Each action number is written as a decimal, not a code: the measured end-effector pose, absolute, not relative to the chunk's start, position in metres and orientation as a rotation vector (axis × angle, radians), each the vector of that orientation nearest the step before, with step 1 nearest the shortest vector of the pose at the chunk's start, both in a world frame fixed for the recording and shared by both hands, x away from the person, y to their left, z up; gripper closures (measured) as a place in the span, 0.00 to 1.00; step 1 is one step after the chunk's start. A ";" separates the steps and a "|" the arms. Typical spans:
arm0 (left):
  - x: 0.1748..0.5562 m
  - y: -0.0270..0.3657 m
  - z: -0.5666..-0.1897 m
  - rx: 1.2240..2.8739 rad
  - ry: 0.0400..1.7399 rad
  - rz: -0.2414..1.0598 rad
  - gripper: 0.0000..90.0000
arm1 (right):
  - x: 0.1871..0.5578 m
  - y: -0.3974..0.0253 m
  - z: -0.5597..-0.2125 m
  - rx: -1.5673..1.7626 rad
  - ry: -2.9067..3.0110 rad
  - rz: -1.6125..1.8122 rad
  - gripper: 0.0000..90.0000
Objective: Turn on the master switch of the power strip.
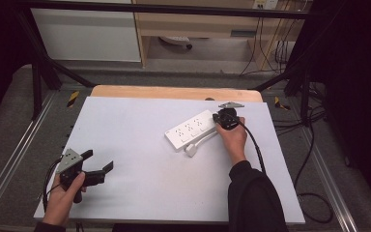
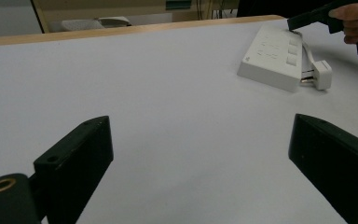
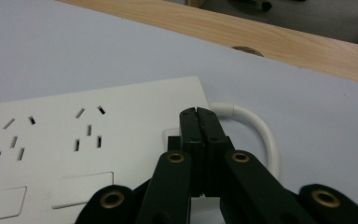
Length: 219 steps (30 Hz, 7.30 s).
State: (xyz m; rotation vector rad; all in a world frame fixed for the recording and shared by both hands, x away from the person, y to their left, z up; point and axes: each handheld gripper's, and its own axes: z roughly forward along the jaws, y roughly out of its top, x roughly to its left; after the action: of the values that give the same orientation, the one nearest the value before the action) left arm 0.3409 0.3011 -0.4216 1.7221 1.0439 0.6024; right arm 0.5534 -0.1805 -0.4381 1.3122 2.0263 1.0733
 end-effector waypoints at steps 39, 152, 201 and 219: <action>0.340 0.302 -0.422 1.725 1.048 0.602 0.07 | 0.551 -0.179 -0.442 1.300 2.027 1.059 1.00; 0.341 0.303 -0.423 1.731 1.059 0.595 0.07 | 0.550 -0.190 -0.435 1.368 1.951 1.144 1.00; 0.341 0.303 -0.424 1.736 1.066 0.583 0.07 | 0.543 -0.203 -0.411 1.501 1.897 1.125 0.11; 0.341 0.303 -0.425 1.735 1.076 0.575 0.07 | 0.528 -0.221 -0.387 1.440 1.899 1.206 0.07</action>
State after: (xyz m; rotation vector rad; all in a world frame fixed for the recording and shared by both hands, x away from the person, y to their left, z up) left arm 0.3407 0.3027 -0.4246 1.7347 1.0759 0.5747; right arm 0.5283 -0.2212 -0.3873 1.4402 1.8987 1.2060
